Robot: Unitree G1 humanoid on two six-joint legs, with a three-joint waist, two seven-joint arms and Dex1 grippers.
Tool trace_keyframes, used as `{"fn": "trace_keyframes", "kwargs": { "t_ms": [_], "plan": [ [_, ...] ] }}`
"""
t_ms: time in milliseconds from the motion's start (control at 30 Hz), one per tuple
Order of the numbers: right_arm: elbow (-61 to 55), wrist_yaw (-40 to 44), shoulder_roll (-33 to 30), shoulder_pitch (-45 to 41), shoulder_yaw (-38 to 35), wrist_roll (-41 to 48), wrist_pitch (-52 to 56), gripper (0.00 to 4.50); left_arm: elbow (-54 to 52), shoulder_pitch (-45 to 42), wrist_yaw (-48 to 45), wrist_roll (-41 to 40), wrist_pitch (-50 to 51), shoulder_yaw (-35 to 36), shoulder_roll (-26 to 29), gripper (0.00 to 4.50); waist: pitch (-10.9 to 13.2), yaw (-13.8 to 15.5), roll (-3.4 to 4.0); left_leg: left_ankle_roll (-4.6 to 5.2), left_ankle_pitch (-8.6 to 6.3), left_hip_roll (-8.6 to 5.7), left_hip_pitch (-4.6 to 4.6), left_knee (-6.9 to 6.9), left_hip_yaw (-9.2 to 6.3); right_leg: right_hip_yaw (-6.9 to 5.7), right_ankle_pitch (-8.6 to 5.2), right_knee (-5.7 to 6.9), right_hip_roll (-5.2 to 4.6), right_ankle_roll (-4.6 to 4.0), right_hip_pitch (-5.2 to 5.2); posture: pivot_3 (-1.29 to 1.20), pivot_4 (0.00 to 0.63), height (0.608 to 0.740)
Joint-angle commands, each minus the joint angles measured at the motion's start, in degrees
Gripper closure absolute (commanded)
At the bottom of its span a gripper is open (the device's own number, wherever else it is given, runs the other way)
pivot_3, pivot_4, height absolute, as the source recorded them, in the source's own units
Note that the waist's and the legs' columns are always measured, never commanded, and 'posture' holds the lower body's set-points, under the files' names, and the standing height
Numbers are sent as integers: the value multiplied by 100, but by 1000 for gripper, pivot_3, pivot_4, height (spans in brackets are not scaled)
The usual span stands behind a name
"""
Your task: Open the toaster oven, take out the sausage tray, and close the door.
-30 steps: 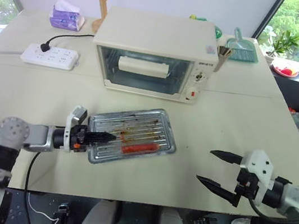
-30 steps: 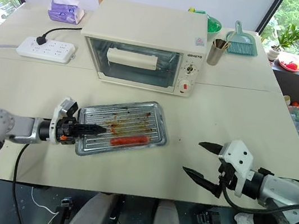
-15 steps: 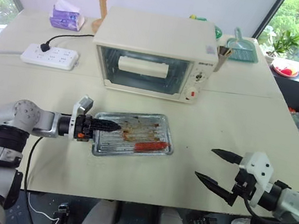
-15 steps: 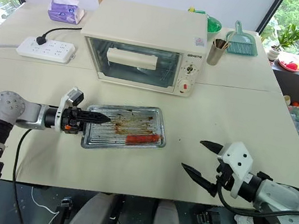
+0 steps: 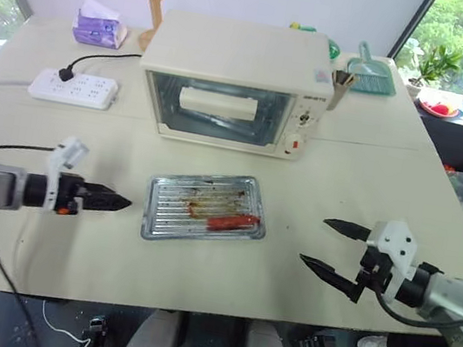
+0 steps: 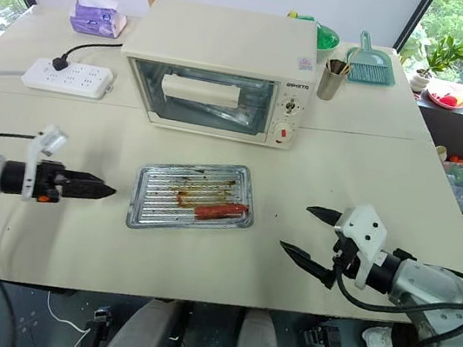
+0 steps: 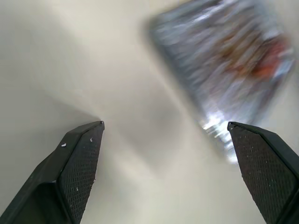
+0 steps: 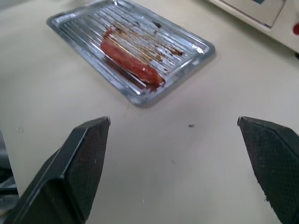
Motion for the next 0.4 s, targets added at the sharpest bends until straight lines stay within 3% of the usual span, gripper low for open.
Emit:
{"fn": "trace_keyframes", "kwargs": {
  "t_ms": [33, 233, 400],
  "plan": [
    [137, 285, -230, -360, -105, 184, 53, 0, -843, 323, -700, 82, -992, 898, 413, 42, 1, 10, -2, 0, 0, 1, -5, 2, 1, -2, 0, -4, -1, 0, -2, 0, 150, 740],
    [367, 916, -756, -1037, -104, 744, 692, 0, -1804, 451, -1461, -584, -552, 1890, 939, 42, 4, 7, 1, 3, 0, 0, -21, 4, 22, -29, 2, -23, -25, 0, 7, 0, 150, 740],
    [606, 1366, -1100, -1600, 37, 1024, 1111, 0, -2138, 778, -1891, -385, -719, 2186, 1218, 42, 11, -37, 16, 10, -2, 8, -17, -5, 33, -31, 1, -22, -15, 2, 2, 0, 150, 740]
  ]
}}
